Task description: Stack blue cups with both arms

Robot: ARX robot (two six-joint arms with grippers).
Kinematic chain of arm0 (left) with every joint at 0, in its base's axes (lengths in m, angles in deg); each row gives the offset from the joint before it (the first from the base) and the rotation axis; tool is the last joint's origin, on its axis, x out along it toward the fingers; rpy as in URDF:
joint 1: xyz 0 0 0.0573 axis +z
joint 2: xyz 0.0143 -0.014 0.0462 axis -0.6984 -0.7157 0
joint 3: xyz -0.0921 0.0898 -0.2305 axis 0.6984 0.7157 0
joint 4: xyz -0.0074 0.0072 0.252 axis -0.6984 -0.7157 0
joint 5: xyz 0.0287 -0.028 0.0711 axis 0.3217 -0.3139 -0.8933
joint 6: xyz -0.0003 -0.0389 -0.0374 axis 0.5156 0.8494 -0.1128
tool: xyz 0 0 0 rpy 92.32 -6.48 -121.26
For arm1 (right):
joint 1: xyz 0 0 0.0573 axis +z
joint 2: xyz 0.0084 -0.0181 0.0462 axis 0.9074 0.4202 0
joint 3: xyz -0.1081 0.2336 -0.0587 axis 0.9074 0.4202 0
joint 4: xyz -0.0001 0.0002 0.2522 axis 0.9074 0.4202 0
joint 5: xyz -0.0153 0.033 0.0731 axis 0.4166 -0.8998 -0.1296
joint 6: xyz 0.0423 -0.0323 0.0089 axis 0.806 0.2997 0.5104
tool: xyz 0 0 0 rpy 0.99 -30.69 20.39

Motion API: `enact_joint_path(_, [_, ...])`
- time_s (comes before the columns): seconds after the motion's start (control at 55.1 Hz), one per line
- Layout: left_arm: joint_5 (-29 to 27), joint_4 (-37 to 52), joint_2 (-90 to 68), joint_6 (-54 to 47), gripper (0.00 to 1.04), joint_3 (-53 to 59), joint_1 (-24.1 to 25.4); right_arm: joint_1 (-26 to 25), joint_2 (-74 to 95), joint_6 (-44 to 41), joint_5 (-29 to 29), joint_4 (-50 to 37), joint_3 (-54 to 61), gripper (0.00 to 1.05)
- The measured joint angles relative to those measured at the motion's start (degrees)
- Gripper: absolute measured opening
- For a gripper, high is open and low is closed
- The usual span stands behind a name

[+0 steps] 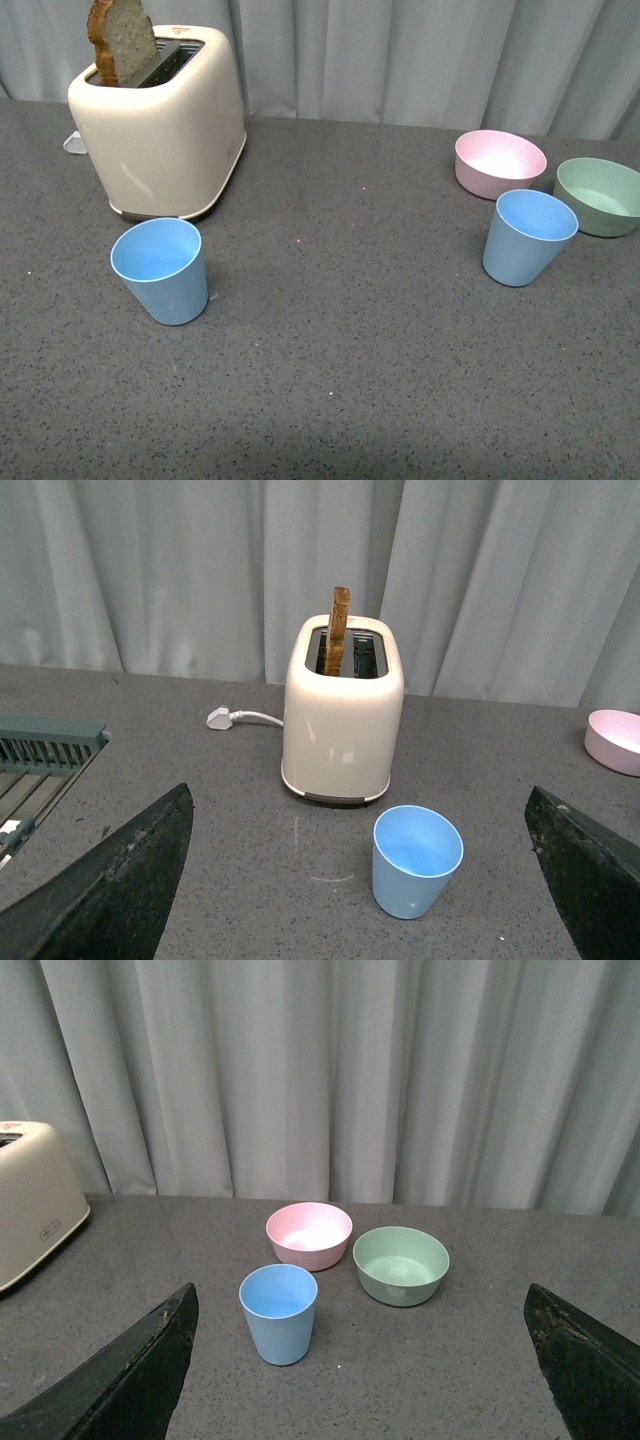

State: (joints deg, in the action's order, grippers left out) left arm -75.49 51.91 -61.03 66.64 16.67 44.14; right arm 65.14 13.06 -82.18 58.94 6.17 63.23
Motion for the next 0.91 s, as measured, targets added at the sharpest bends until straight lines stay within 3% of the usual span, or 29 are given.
enact_joint_path(0.907, [0.00,0.00,0.00,0.00,0.98,0.00,0.02,0.00,0.00,0.00,0.00,0.00,0.00,0.95])
